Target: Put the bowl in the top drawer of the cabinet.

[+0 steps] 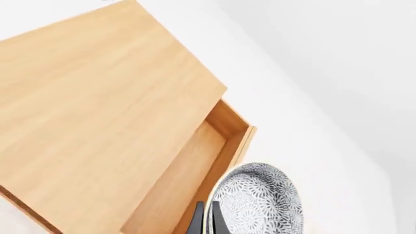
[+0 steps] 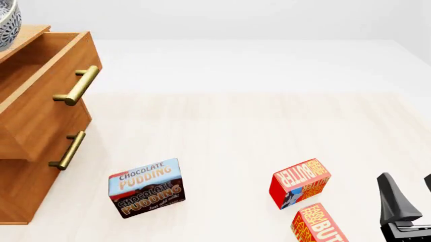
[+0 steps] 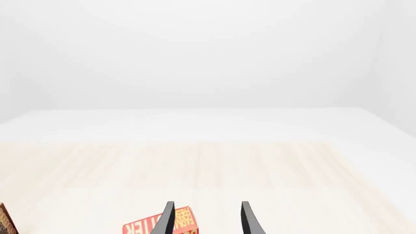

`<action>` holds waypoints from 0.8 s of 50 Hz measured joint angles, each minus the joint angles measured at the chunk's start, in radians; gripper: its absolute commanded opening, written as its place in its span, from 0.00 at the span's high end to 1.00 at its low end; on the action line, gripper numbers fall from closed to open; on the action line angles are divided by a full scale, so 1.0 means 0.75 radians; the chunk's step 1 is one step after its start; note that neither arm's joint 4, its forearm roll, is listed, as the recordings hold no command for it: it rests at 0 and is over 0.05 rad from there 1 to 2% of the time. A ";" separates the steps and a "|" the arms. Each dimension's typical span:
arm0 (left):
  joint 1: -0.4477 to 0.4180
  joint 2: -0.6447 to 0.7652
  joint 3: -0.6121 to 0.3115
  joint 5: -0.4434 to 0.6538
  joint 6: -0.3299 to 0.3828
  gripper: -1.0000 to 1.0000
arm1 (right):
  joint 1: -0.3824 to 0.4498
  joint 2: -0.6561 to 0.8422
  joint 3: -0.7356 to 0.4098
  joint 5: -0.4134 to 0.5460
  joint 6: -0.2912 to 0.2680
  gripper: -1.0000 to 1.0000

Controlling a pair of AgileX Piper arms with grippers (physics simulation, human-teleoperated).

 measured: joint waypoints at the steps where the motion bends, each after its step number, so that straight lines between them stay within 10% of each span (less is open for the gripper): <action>1: 0.006 0.001 0.001 -0.003 -0.003 1.00 | 0.000 0.000 0.000 0.000 0.000 0.00; 40: 0.150 0.060 0.021 -0.062 -0.061 1.00 | -0.009 0.000 0.000 -0.014 -0.002 0.00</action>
